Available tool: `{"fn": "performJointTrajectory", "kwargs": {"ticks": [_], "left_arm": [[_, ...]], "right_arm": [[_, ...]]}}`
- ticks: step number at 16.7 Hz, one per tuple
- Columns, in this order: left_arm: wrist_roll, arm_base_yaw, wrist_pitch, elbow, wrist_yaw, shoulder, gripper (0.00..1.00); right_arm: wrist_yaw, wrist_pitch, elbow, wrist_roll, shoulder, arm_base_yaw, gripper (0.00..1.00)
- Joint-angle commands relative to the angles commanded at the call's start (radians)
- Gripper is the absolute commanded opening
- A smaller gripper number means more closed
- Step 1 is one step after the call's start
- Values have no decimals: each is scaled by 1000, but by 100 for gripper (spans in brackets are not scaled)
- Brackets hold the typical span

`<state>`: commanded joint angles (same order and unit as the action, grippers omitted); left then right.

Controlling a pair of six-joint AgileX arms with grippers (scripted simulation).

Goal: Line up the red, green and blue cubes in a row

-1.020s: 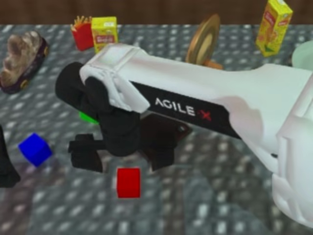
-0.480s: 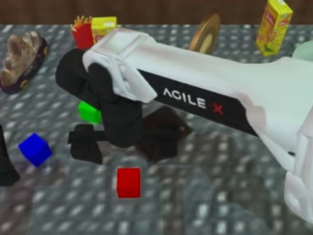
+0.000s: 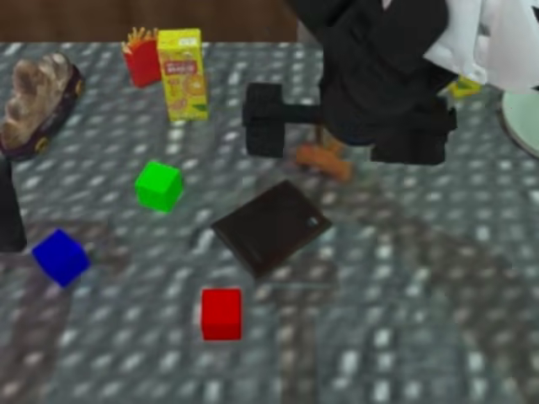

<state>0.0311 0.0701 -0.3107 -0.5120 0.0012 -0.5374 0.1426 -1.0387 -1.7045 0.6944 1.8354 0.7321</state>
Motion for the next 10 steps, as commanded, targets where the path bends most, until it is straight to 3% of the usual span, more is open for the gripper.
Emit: {"fn": "performJointTrajectory", "kwargs": {"ticks": [5, 10], "left_arm": [[25, 62, -285, -460, 3, -574, 100], [50, 122, -578, -898, 6, -1130, 100]], "right_arm": [[35, 258, 493, -223, -575, -216, 100], [16, 538, 1025, -443, -1139, -437, 100]]}}
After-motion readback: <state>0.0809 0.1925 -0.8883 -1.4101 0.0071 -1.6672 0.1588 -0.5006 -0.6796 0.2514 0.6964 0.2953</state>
